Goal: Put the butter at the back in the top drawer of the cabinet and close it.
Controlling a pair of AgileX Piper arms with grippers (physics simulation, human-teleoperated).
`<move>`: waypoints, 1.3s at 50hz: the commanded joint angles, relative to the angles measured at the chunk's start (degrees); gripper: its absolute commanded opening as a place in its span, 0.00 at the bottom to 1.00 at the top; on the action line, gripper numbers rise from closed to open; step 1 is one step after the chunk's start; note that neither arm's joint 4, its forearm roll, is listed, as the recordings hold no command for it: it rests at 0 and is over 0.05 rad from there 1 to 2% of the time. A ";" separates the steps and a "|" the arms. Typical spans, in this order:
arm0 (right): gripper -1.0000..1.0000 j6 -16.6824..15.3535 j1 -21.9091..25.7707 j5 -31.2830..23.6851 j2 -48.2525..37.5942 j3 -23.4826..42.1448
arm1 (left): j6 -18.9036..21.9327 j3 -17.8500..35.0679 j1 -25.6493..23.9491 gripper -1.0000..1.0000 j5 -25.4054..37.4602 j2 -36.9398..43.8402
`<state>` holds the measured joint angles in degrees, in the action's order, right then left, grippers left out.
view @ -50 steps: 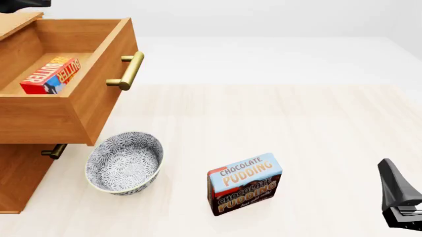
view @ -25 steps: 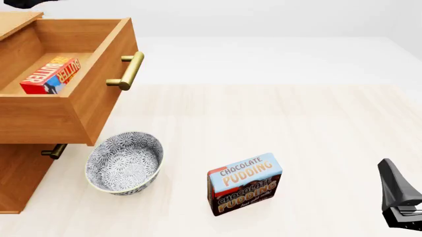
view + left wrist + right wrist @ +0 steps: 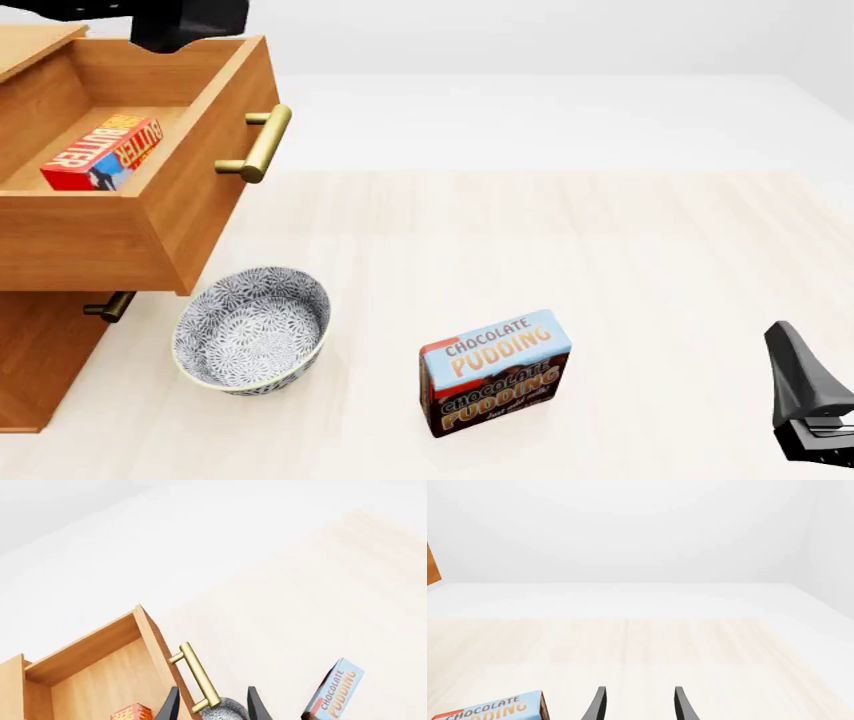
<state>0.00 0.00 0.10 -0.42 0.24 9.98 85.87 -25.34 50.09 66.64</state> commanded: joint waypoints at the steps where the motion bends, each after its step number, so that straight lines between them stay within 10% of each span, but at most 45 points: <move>1: 1.00 0.00 0.00 0.00 0.00 0.00 | -0.43 -1.45 -3.34 1.00 -2.74 2.66; 65: 1.00 0.00 0.00 0.00 0.00 0.00 | -5.60 -4.96 -12.17 1.00 -14.44 17.26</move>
<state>0.00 0.00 0.10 -0.42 0.24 5.16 81.46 -37.22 37.02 82.07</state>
